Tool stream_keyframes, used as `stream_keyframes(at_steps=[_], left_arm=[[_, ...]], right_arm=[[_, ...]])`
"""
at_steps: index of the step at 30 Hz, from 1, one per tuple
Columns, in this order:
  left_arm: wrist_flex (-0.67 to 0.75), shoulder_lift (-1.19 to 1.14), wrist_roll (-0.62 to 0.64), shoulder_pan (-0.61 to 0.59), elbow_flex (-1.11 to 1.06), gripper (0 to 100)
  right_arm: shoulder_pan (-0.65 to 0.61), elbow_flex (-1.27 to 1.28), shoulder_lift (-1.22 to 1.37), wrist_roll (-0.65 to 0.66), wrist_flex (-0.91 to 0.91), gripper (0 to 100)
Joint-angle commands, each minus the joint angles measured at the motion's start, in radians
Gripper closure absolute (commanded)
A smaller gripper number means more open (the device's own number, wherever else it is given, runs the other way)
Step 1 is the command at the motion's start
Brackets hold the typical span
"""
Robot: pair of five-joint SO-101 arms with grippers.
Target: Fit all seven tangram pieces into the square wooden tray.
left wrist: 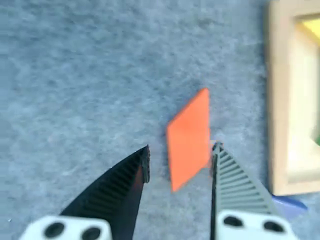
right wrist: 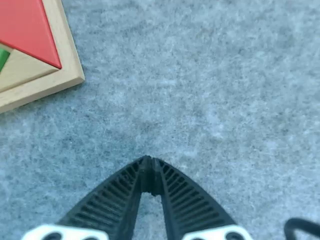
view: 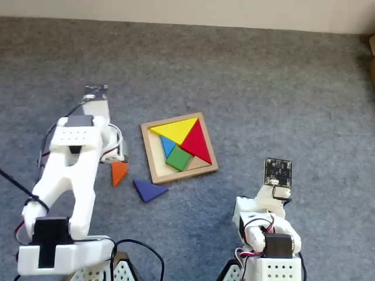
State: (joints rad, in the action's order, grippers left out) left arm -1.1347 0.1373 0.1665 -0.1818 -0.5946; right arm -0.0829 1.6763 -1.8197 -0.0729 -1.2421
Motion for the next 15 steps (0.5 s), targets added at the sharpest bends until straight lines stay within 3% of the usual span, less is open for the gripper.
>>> stream_keyframes(at_steps=[1, 8, 15], left_arm=[[-0.003, -0.015, -0.006, -0.044, 0.03, 79], [0.109, -0.294, -0.043, -0.039, 0.07, 80], [0.04, -0.383, -0.038, 0.067, 0.188, 80]], right_arm=[[0.01, 0.143, -0.013, -0.011, -0.007, 98.7], [0.01, 0.143, -0.013, -0.011, -0.007, 98.7], [0.01, 0.143, -0.013, -0.011, -0.007, 98.7]])
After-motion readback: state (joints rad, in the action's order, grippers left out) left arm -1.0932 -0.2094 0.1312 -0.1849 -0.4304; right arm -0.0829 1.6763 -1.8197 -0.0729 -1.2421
